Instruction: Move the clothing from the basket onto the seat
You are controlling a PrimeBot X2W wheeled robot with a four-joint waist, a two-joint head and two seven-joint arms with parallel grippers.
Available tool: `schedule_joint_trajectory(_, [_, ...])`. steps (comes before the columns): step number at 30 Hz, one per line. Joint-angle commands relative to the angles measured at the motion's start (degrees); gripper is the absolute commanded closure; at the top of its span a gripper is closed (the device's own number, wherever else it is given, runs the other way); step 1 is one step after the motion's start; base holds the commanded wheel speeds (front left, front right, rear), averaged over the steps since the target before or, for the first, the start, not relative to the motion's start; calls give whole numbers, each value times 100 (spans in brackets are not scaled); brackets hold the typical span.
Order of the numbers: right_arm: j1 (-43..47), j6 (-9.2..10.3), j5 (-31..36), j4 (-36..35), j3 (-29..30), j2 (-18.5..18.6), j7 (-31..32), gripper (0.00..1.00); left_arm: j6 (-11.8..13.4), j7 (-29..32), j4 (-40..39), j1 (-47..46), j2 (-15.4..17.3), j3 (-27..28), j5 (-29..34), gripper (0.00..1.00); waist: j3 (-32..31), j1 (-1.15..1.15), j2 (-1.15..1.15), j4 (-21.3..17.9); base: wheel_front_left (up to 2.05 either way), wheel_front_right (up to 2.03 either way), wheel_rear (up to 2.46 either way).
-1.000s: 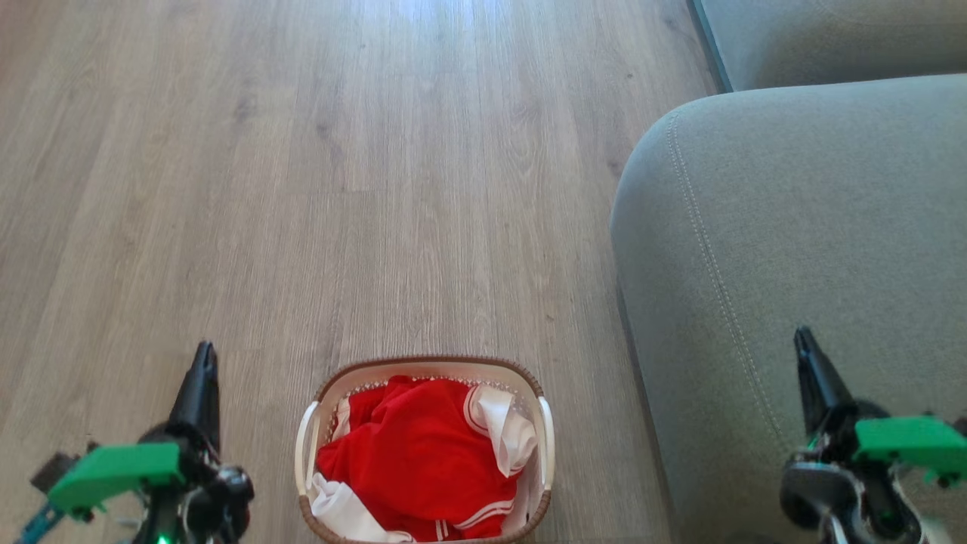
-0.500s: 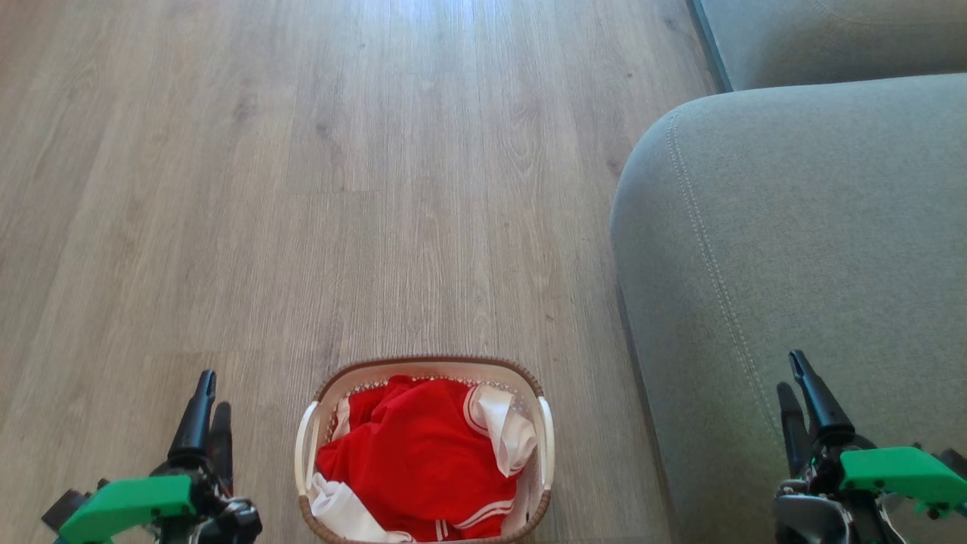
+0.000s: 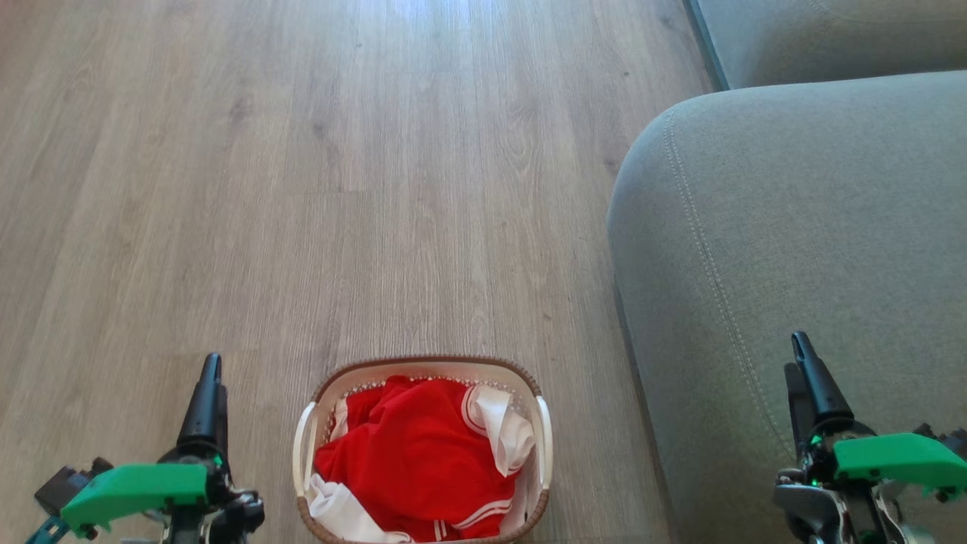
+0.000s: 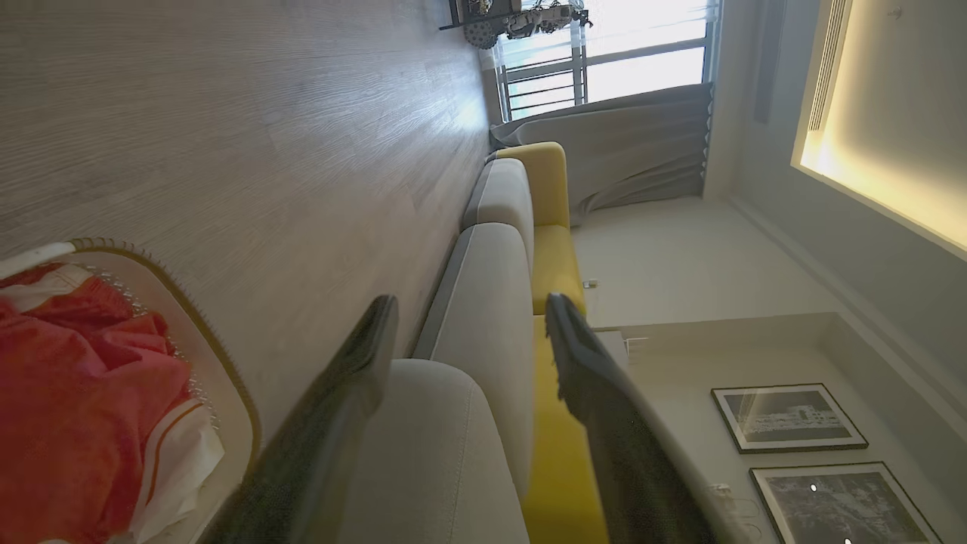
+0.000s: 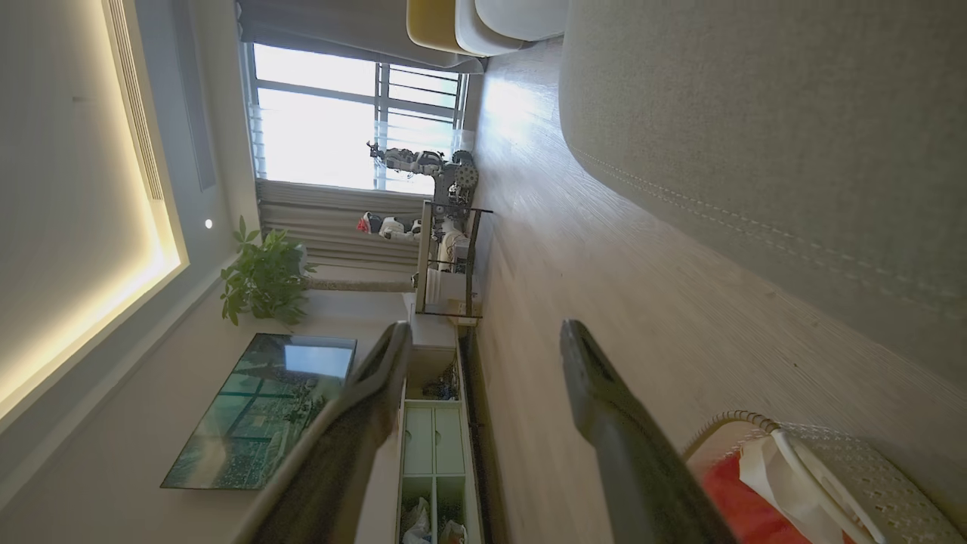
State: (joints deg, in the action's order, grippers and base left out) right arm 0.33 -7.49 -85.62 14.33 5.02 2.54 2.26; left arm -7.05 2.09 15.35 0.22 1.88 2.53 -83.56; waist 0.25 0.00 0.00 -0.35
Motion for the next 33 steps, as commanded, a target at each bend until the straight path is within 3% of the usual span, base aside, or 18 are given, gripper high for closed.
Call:
schedule_joint_trajectory(1, [-250, -1, 177, -278, -73, 81, -82, 0, -10, -61, -247, -322, 107, 10, 211, 0, 1, 0, 0, -5, 0, 0, 0])
schedule_joint_trajectory(25, [-256, -1, 2470, -679, -451, 285, -490, 0, 29, -470, -665, -339, 186, -167, 2855, 0, 8, 0, 0, -61, 0, 0, 0])
schedule_joint_trajectory(33, [-256, -1, 3072, -800, -563, 322, -608, 0, 29, -589, -677, -315, 176, -248, 3363, 0, 1, 0, 0, -81, 0, 0, 0])
